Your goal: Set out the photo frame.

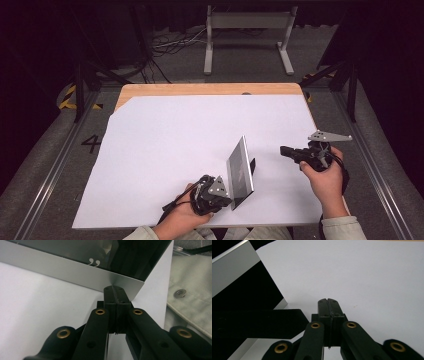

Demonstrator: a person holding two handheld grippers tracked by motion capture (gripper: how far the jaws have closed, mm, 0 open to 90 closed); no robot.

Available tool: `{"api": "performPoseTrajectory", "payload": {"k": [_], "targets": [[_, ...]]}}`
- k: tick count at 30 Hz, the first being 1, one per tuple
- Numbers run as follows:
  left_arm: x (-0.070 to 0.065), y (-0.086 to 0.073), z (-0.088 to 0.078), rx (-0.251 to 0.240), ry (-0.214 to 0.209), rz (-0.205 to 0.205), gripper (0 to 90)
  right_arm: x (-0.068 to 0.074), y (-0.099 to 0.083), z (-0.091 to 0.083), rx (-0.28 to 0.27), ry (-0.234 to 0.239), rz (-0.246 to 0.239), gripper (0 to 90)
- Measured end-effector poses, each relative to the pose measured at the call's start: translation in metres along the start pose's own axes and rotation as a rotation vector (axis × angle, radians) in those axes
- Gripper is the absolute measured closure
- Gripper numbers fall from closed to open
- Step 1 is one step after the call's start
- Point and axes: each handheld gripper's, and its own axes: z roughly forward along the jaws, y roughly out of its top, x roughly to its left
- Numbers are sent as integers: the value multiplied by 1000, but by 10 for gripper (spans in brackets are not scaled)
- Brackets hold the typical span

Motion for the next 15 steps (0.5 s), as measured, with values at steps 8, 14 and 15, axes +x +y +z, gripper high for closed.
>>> {"api": "performPoseTrajectory", "payload": {"k": [8, 14, 15], "targets": [[-4, 9, 8, 0, -7, 18, 900, 1, 0, 1, 3, 12, 6, 900], [-4, 11, 8, -1, -15, 18, 893, -1, 0, -1, -10, 59, 71, 819], [-4, 11, 7, -7, -17, 21, 891, -1, 0, -1, -10, 61, 79, 804]]}}
